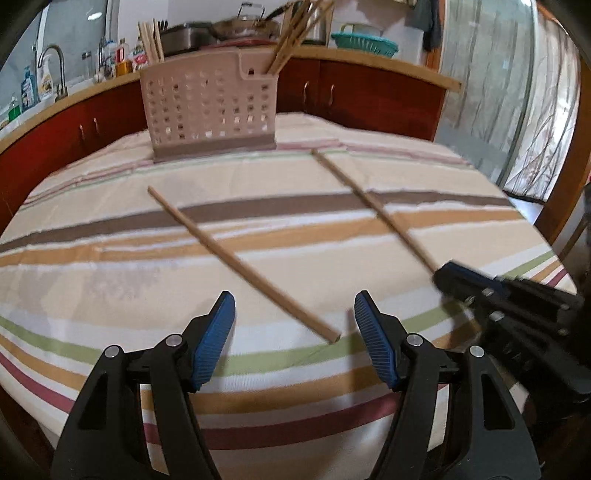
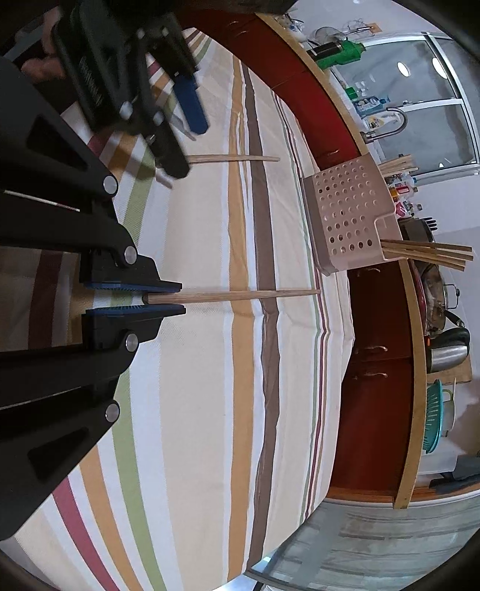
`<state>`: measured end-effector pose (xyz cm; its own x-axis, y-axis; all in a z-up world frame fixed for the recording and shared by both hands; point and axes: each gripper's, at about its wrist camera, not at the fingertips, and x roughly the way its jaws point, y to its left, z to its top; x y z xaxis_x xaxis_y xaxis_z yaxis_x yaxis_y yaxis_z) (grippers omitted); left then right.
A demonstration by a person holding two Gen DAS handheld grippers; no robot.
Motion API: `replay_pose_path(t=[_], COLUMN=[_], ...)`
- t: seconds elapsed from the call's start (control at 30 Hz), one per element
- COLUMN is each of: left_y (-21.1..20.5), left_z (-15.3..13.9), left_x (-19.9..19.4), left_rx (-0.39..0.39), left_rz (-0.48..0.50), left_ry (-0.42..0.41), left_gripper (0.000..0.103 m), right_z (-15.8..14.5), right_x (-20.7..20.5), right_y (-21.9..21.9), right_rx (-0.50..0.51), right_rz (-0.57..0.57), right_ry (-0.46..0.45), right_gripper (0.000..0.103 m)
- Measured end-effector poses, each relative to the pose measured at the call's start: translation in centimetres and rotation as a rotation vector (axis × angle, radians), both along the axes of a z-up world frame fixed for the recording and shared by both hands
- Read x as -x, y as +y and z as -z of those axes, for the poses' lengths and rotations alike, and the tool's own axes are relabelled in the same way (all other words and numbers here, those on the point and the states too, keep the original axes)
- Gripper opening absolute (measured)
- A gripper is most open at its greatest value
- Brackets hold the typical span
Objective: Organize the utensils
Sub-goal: 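Close the right gripper on a chopstick while the left gripper grasps another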
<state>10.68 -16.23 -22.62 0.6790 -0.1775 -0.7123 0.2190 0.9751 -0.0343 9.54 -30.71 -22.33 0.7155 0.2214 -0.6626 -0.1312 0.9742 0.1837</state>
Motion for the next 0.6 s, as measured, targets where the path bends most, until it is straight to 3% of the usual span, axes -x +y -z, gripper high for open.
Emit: replay_pose_path(t=[0.33, 0.6], left_y=[4.1, 12.3], left_z=[0.2, 0.1], left_x=[0.6, 0.1], left_rx=[-0.046, -0.056], left_rz=[-0.048, -0.193], left_ry=[-0.016, -0.017], left_gripper=[0.066, 0.067], right_z=[0.0, 0.0], right_x=[0.0, -0.3], right_y=[0.4, 1.6], right_rx=[0.005, 0.016], right_rz=[-0.003, -0.006], right_ry=[-0.003, -0.006], right_gripper=[0.007, 0.007])
